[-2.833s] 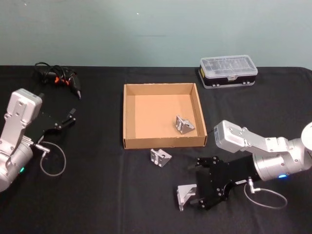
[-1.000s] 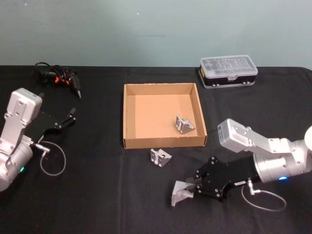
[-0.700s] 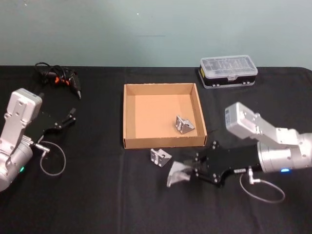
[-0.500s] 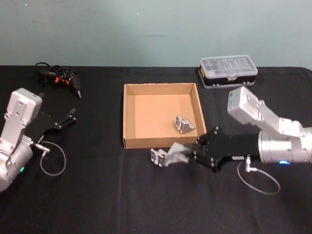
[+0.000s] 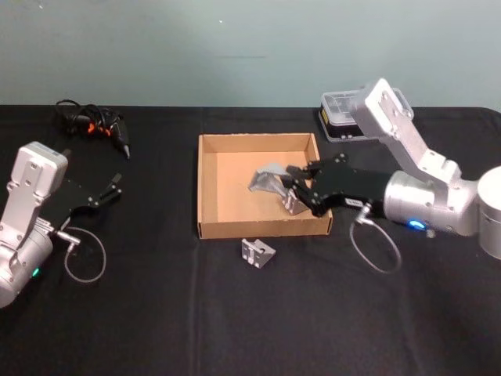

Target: Use one hand to pick up the angle iron from the table and place it into the box.

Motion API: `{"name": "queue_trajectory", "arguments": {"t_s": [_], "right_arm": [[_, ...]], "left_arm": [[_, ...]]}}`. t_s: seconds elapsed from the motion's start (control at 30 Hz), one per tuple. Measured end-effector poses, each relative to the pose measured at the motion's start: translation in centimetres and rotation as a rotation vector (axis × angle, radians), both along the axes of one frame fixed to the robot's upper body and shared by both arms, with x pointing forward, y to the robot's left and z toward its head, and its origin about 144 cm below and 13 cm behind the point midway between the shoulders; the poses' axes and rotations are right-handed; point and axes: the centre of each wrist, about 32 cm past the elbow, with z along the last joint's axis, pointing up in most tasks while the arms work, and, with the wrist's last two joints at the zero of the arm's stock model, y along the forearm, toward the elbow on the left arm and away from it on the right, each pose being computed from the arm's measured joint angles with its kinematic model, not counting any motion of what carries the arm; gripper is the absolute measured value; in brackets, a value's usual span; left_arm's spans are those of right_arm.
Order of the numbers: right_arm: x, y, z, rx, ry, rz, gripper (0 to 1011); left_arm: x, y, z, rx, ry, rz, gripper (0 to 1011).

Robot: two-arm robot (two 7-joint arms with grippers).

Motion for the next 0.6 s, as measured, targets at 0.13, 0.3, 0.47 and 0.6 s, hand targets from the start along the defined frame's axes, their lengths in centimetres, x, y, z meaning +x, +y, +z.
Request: {"name": "queue_trajectory", "arguments": {"t_s": [0.13,0.3,0.47,0.6], "right_arm": [[0.9,1.3,-0.3,0.021,0.016,-0.05,111],[2.1,3.2,-0.8,0.02,0.036,-0.088,111],[3.0,5.1,-1.4,-0.008,0.056,-0.106,111],[3.3,6.0,-1.9,-0.032,0.068,-0.114,111]], "left_arm": [[0.0,0.0,0.0,0.0,0.0,0.0,1000],[0.0,0.0,0.0,0.0,0.0,0.0,1000],[0.0,0.0,0.0,0.0,0.0,0.0,1000],[0.0,0.0,0.0,0.0,0.0,0.0,1000]]}}
